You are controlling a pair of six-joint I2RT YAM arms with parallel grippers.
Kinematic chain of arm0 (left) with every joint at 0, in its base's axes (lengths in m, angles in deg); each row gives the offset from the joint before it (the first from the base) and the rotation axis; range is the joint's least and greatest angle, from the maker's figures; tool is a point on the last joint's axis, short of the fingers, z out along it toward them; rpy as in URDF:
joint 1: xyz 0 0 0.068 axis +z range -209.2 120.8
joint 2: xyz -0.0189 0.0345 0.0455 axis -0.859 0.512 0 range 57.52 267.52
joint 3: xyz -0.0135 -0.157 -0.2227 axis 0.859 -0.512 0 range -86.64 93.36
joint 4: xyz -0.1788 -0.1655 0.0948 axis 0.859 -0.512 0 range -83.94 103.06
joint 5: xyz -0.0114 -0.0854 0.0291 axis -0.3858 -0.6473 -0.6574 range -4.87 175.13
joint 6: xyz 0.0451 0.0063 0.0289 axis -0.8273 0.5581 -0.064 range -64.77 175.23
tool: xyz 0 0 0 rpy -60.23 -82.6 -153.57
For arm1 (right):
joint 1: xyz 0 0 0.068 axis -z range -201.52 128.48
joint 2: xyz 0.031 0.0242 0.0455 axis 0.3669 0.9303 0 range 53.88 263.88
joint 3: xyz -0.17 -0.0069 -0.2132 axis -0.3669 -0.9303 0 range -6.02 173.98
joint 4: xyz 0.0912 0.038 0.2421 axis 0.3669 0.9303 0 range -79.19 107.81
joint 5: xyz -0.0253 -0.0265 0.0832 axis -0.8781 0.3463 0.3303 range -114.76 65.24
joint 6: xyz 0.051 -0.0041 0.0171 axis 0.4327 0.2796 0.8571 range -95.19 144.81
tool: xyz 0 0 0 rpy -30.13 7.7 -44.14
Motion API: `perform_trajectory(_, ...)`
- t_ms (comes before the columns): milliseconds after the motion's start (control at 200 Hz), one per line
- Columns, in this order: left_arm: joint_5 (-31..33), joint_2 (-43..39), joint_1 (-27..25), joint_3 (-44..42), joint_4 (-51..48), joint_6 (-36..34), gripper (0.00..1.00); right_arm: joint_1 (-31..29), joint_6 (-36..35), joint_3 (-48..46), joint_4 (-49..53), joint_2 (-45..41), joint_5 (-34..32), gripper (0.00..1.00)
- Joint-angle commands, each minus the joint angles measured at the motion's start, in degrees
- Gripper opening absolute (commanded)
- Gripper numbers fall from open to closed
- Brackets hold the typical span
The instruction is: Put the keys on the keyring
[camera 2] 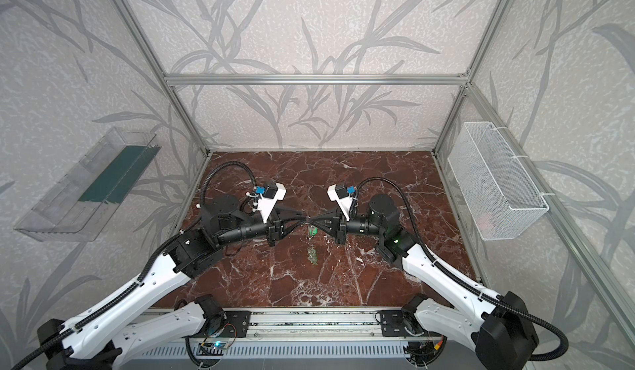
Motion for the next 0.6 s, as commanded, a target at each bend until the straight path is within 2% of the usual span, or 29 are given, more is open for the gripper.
perform_trajectory(0,0.5,0.2,0.0,4.0,-7.3,-4.4,0.29,0.3,-7.7,5.0,9.2,-1.8,-0.9,0.0)
perform_trajectory(170,-1.4,3.5,0.1,7.5,-15.2,-8.3,0.27,0.2,-15.6,10.3,21.5,0.5,-0.1,0.0)
perform_trajectory(315,-2.1,5.7,0.1,9.5,-19.6,-11.3,0.25,0.0,-20.8,13.7,28.0,2.8,-0.9,0.0)
perform_trajectory(410,-2.4,6.6,0.3,10.8,-21.2,-12.6,0.21,-0.4,-22.4,15.1,30.3,4.4,-0.6,0.0)
perform_trajectory(595,-4.6,8.4,0.4,11.8,-22.5,-14.2,0.2,-1.6,-23.8,16.0,32.1,5.2,-0.8,0.0)
